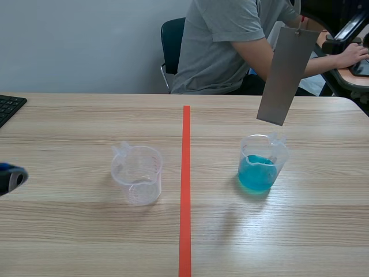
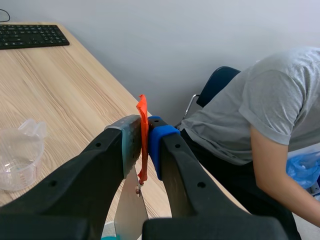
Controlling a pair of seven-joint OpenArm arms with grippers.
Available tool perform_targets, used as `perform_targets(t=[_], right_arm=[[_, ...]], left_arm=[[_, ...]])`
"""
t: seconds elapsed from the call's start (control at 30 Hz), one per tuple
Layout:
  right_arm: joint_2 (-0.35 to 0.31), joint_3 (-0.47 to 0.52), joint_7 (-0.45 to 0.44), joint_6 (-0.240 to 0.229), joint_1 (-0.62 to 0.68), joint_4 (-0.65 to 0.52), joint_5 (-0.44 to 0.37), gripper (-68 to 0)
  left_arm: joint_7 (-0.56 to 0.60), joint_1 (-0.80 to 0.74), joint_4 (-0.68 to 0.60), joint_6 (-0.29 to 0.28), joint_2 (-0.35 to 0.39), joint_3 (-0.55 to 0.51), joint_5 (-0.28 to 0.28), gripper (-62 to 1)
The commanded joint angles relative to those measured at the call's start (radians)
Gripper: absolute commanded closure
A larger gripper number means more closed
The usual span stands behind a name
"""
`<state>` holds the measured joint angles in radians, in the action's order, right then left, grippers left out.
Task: Do the redox reaction experiment.
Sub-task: 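Raise the plate and point at it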
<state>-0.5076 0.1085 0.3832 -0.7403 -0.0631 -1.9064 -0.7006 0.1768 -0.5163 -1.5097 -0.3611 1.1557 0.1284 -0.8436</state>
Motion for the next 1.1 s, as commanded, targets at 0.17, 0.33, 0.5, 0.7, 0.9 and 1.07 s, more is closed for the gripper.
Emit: perform_targets(t=[0.17, 0.33, 0.5, 0.7, 0.9, 1.07], right_arm=[[-0.016, 0.008, -0.018, -0.005, -0.014, -0.004, -0.011, -1.3], [-0.016, 0.008, -0.018, -0.005, -0.014, -0.004, -0.011, -1.3], [-0.016, 0.008, -0.018, -0.005, -0.014, -0.004, -0.011, -1.3], [-0.016, 0.008, -0.018, -0.005, -0.014, -0.004, -0.011, -1.3], [-0.016, 0.008, -0.018, -0.005, -0.014, -0.004, -0.011, -1.3], [-0.016, 0.008, -0.018, -0.005, -0.014, -0.004, -0.011, -1.3]], left_arm=[[0.006, 0.322, -0.06, -0.001, 0.0, 0.284, -0.002, -3.1], [-0.025, 0.584, -0.059, 0.031, -0.069, 0.523, 0.041, -3.1], [-0.074, 0.793, -0.033, 0.088, -0.184, 0.726, 0.106, -3.1], [-0.109, 0.984, 0.039, 0.15, -0.34, 0.915, 0.151, -3.1], [-0.146, 1.12, 0.154, 0.192, -0.502, 1.03, 0.153, -3.1], [-0.175, 1.2, 0.251, 0.195, -0.617, 1.082, 0.153, -3.1]])
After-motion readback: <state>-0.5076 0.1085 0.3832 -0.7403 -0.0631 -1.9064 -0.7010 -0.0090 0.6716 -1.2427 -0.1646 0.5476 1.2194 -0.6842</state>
